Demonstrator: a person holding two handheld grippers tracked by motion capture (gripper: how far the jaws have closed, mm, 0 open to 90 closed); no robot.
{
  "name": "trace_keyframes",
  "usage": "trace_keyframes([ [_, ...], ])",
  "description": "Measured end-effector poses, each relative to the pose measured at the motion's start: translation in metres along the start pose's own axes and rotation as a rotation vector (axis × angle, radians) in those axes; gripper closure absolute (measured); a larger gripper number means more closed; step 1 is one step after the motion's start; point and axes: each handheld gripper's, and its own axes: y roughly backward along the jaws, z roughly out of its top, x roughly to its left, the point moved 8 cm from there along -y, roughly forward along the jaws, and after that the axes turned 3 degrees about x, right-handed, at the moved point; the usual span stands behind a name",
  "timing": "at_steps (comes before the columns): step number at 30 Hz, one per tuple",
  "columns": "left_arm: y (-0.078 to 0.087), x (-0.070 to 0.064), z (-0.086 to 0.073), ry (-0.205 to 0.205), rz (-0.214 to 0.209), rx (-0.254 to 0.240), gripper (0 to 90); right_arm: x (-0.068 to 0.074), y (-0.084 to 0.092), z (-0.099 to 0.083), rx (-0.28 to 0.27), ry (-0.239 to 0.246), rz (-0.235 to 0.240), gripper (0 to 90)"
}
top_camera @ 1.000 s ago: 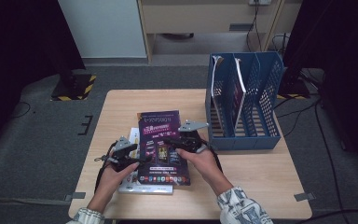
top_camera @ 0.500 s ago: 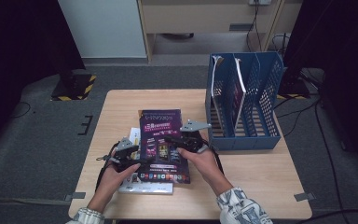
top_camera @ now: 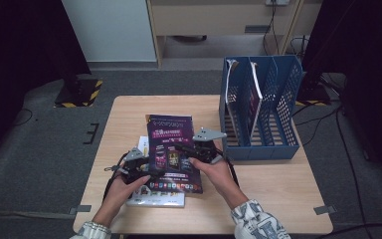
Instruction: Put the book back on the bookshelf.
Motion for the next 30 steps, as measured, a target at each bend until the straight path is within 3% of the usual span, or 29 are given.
trace_keyframes([
  [6,0.000,-0.003,0.001,0.001,-0.040,-0.001,22.4,0.002,0.001,0.004,-0.024,0.015,0.002,80.2],
  [12,0.003,-0.002,0.002,0.007,-0.044,0.006,28.7,0.003,0.002,0.005,-0.030,0.020,0.007,80.4],
  [15,0.010,0.002,0.006,0.022,-0.047,-0.012,37.6,0.003,0.002,0.005,-0.036,0.022,0.008,80.5],
  [23,0.022,0.002,0.013,0.003,-0.049,-0.052,62.4,0.003,0.005,0.007,-0.044,0.019,0.011,80.3],
  [30,0.026,0.000,0.016,-0.013,-0.045,-0.065,67.8,0.002,0.005,0.008,-0.044,0.020,0.011,79.7],
])
